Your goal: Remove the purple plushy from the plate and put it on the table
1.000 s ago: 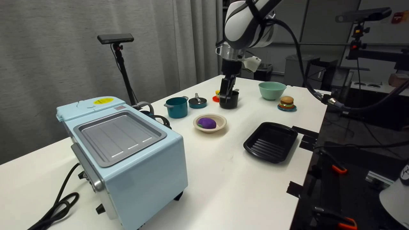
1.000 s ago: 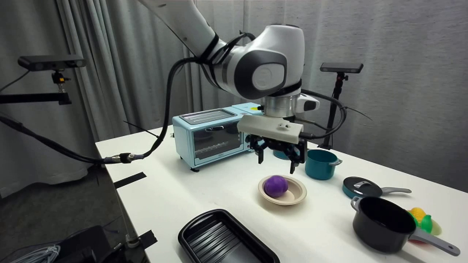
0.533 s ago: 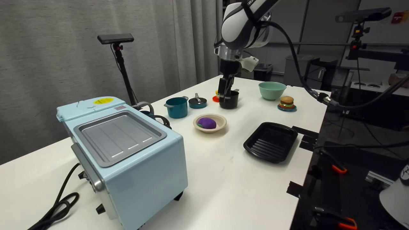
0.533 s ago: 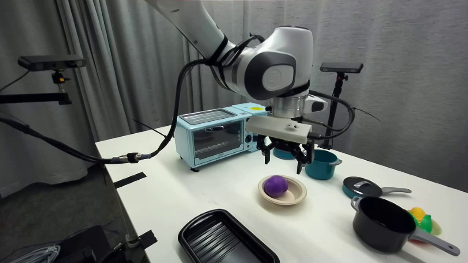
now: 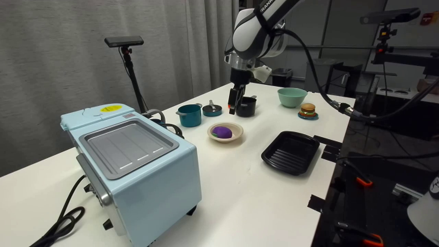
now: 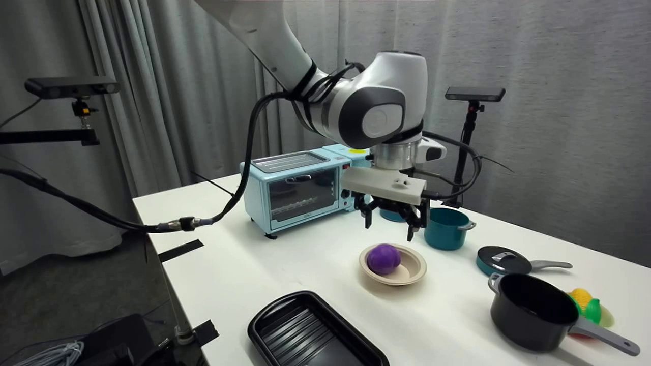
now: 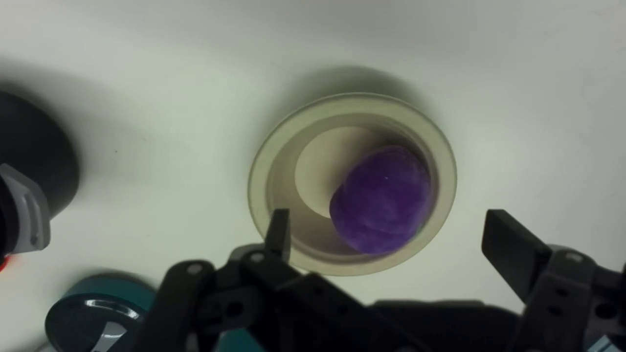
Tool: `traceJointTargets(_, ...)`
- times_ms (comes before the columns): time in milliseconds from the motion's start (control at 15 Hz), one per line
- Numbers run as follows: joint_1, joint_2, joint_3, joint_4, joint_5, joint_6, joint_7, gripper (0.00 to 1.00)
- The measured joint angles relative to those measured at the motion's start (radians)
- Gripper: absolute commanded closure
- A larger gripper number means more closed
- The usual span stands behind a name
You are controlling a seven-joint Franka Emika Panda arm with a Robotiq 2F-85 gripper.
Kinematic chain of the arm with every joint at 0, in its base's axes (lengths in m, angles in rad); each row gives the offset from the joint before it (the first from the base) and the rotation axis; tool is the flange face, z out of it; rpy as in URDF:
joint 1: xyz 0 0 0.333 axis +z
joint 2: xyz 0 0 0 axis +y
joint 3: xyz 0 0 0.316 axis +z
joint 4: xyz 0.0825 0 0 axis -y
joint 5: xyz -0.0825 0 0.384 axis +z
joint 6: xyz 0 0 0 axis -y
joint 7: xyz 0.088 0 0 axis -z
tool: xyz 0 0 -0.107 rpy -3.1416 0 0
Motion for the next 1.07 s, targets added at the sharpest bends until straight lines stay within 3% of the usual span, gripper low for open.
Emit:
traceJointTargets(533, 0.011, 0.176, 0.102, 0.036, -0.008, 0.151, 0.057, 0.00)
traceJointTargets(1067, 0.028, 0.257, 0.077, 0.103, -0.143, 0.269, 0.192, 0.00)
